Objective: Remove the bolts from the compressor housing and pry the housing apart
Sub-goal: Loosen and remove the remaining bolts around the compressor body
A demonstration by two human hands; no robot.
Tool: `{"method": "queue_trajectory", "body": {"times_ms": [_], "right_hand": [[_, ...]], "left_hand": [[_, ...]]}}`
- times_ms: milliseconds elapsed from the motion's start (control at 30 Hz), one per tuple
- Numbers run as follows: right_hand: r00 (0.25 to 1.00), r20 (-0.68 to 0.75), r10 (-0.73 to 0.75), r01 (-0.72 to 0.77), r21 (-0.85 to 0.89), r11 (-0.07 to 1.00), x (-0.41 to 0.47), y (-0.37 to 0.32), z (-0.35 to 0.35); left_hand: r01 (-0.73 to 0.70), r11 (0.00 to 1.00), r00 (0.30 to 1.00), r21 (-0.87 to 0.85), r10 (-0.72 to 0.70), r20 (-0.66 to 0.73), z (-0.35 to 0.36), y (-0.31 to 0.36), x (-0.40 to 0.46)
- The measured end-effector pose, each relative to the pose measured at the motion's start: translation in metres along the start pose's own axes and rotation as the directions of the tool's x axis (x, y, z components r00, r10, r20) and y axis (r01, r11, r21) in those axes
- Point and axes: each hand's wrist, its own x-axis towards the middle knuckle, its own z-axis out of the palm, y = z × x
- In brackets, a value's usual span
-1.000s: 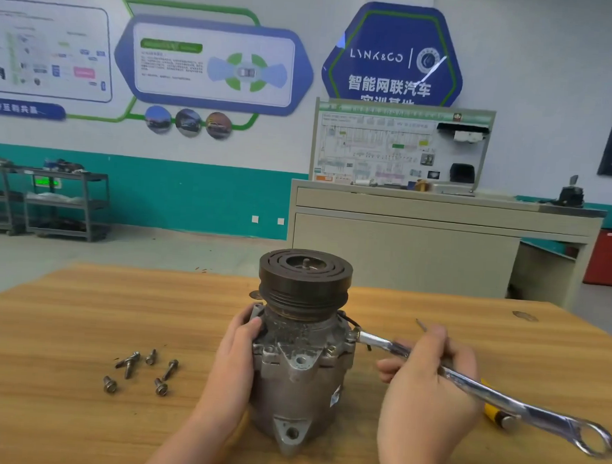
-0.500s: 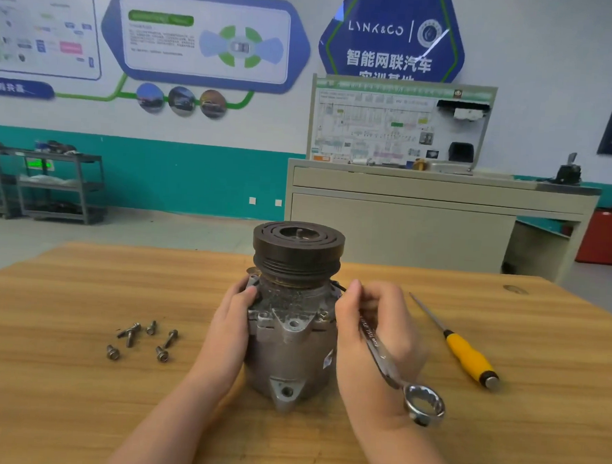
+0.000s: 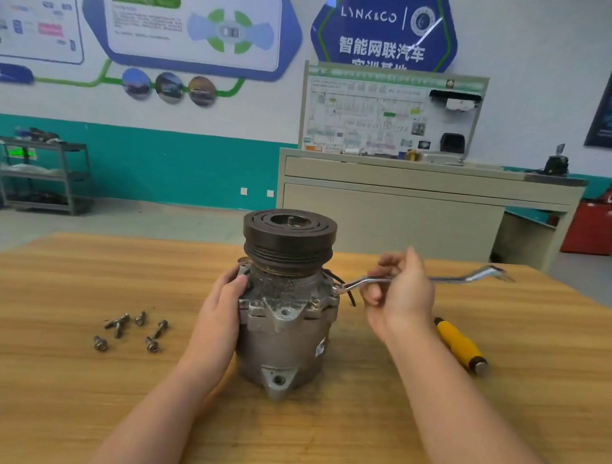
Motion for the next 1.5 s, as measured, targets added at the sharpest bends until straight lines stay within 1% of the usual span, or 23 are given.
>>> {"method": "queue_trajectory", "body": {"times_ms": [67,133,200,267,333,433,467,567,667,800,933,1033,1067,1133,1167,1200,1233,1267,1300,1333,1400,1433,1500], "right_hand": [[0.961,0.174,0.214,-0.210,-0.044,0.977,0.024,-0.001,0.005],[0.866,0.297,0.402,-0.358,-0.192,0.914,0.041,0.001,0.013],[0.765,0.367,0.528,-0.426,-0.326,0.844,0.051,0.003,0.020],[0.719,0.388,0.576,-0.437,-0.393,0.809,0.056,0.004,0.024],[0.732,0.372,0.570,-0.467,-0.334,0.818,0.056,-0.002,0.025],[0.801,0.349,0.486,-0.523,0.012,0.853,0.048,-0.017,0.014],[0.836,0.334,0.435,-0.478,0.055,0.877,0.043,-0.023,0.008],[0.928,0.273,0.252,-0.249,-0.044,0.967,0.020,-0.032,-0.007],[0.979,0.199,-0.046,0.066,-0.095,0.993,-0.001,-0.027,-0.014],[0.915,0.187,-0.357,0.387,-0.159,0.908,-0.017,-0.015,-0.014],[0.832,0.248,-0.496,0.551,-0.260,0.793,-0.027,-0.003,-0.013],[0.707,0.339,-0.621,0.703,-0.237,0.671,-0.039,0.005,-0.011],[0.610,0.395,-0.687,0.791,-0.253,0.557,-0.042,0.008,-0.012],[0.364,0.530,-0.766,0.926,-0.295,0.235,-0.045,0.013,-0.015],[0.311,0.541,-0.781,0.939,-0.301,0.165,-0.044,0.017,-0.018],[0.354,0.492,-0.795,0.927,-0.297,0.229,-0.044,0.020,-0.020],[0.474,0.398,-0.785,0.880,-0.255,0.402,-0.044,0.020,-0.019],[0.636,0.294,-0.714,0.770,-0.166,0.617,-0.043,0.019,-0.018],[0.768,0.210,-0.605,0.629,-0.069,0.774,-0.037,0.017,-0.017],[0.857,0.156,-0.491,0.497,-0.003,0.868,-0.029,0.014,-0.015],[0.952,0.170,-0.253,0.249,0.046,0.967,-0.005,0.004,-0.012],[0.967,0.226,-0.120,0.112,0.050,0.992,0.007,-0.001,-0.008],[0.924,0.364,0.116,-0.123,-0.004,0.992,0.027,-0.006,0.001]], "left_hand": [[0.000,1.000,1.000,0.006,0.000,0.003,0.000,-0.002,0.002],[-0.004,1.000,1.000,0.020,0.004,0.002,-0.001,-0.004,0.004],[-0.009,0.999,1.000,0.035,0.009,0.008,-0.002,-0.007,0.007],[-0.013,0.999,1.000,0.043,0.013,0.013,-0.003,-0.009,0.008],[-0.017,0.999,1.000,0.040,0.017,0.006,-0.003,-0.009,0.010],[-0.037,0.999,0.999,0.038,0.038,-0.021,-0.003,-0.011,0.012],[-0.052,0.998,0.998,0.043,0.053,-0.035,-0.002,-0.012,0.012],[-0.078,0.997,0.994,0.026,0.080,-0.078,0.002,-0.012,0.007],[-0.094,0.995,0.988,-0.036,0.089,-0.125,0.007,-0.010,0.001],[-0.098,0.994,0.984,-0.039,0.091,-0.151,0.009,-0.007,-0.004],[-0.095,0.995,0.988,-0.038,0.089,-0.128,0.008,-0.006,-0.003],[-0.116,0.993,0.988,-0.028,0.113,-0.105,0.009,-0.005,-0.004],[-0.121,0.992,0.988,-0.021,0.118,-0.104,0.008,-0.005,-0.003],[-0.115,0.993,0.989,-0.023,0.112,-0.100,0.008,-0.006,-0.003],[-0.108,0.994,0.989,-0.031,0.104,-0.101,0.008,-0.007,-0.003],[-0.103,0.994,0.990,-0.037,0.099,-0.101,0.007,-0.008,-0.002],[-0.103,0.994,0.990,-0.039,0.098,-0.099,0.007,-0.007,-0.003],[-0.106,0.994,0.990,-0.039,0.102,-0.097,0.007,-0.007,-0.003],[-0.109,0.993,0.990,-0.037,0.105,-0.096,0.007,-0.007,-0.003],[-0.111,0.993,0.990,-0.033,0.108,-0.096,0.007,-0.007,-0.004],[-0.115,0.993,0.989,-0.029,0.111,-0.095,0.005,-0.008,-0.005],[-0.123,0.992,0.988,-0.029,0.120,-0.092,0.004,-0.007,-0.005],[-0.126,0.992,0.989,-0.026,0.123,-0.076,0.003,-0.008,-0.004]]}}
